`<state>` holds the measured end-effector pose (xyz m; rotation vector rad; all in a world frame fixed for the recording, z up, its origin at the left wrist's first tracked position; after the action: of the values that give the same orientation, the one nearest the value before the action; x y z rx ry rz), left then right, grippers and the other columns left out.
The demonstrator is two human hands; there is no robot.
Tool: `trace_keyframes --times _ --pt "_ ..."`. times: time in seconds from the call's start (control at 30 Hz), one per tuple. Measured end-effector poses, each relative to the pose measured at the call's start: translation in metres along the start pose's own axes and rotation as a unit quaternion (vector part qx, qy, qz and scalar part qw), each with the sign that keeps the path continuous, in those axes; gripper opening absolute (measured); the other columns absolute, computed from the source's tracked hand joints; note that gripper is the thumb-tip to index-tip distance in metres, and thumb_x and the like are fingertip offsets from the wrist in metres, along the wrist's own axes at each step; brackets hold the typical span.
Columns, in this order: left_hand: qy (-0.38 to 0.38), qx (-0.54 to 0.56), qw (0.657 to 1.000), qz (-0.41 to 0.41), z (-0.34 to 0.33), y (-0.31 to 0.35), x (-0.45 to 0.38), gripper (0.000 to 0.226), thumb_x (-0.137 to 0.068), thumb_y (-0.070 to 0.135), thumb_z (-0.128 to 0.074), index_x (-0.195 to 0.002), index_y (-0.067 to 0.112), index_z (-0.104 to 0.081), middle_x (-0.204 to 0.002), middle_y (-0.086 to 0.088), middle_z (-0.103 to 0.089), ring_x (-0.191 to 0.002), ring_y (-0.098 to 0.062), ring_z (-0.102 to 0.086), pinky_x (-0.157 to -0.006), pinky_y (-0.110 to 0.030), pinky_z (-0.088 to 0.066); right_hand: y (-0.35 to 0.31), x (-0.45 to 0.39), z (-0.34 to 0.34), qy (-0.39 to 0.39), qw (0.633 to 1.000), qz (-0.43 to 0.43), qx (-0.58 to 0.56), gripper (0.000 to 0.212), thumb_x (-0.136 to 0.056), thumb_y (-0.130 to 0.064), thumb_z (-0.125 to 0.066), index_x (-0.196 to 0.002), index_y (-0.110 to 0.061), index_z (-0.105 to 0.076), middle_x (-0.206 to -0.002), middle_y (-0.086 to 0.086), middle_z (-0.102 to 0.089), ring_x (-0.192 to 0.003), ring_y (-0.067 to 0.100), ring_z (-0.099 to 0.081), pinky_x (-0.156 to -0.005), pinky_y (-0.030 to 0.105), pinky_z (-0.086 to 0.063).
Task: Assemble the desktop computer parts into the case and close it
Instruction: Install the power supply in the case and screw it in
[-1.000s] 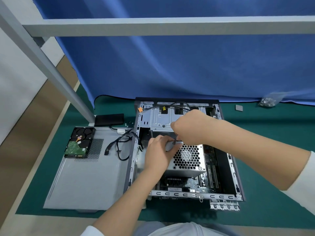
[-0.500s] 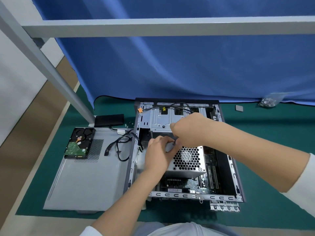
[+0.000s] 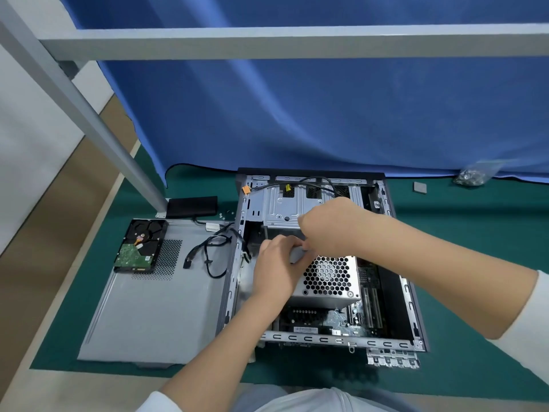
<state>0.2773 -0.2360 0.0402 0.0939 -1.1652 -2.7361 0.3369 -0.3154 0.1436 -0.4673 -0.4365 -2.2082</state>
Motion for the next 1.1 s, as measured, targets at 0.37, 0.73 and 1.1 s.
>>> trace_keyframes --times 0.37,0.73,1.1 --pt "0.008 -0.002 1.0 -0.003 0.002 0.001 0.002 0.028 -0.085 0.042 -0.061 -0.07 0.031 -0.041 -0.068 0.017 -0.038 -0.085 -0.019 -0.043 -0.053 -0.02 -0.026 0.004 -0.001 0.0 0.131 0.991 0.016 -0.009 0.02 -0.091 -0.038 -0.051 -0.088 -0.02 -0.059 -0.069 -0.003 -0.048 -0.064 0.024 -0.047 -0.057 0.028 -0.035" --pt "0.004 -0.018 1.0 0.001 0.0 0.001 0.0 0.038 -0.083 0.061 -0.058 -0.096 0.026 -0.065 -0.092 0.011 -0.058 -0.092 -0.014 -0.043 -0.065 -0.024 -0.033 0.013 0.001 -0.006 0.033 0.999 0.011 -0.037 0.024 -0.095 -0.034 -0.053 -0.097 -0.015 -0.038 -0.069 -0.006 -0.042 -0.065 0.021 -0.045 -0.05 0.028 -0.03" --pt "-0.02 -0.015 0.999 0.031 0.001 0.003 0.0 0.035 -0.083 0.041 -0.058 -0.06 0.035 -0.033 -0.071 0.016 -0.04 -0.091 -0.019 -0.043 -0.056 -0.027 -0.031 -0.002 0.007 -0.006 0.134 0.99 0.049 -0.001 0.01 -0.079 -0.016 -0.054 -0.079 -0.021 -0.046 -0.058 -0.007 -0.031 -0.047 0.014 -0.029 -0.046 0.024 -0.021"
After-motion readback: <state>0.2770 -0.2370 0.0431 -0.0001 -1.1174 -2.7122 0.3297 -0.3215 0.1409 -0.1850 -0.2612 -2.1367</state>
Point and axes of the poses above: each hand's wrist, its own x-axis away from the middle knuckle, its own z-axis out of the back of the hand, y = z × x, the point moved 4 cm from there along -x, towards the middle knuckle
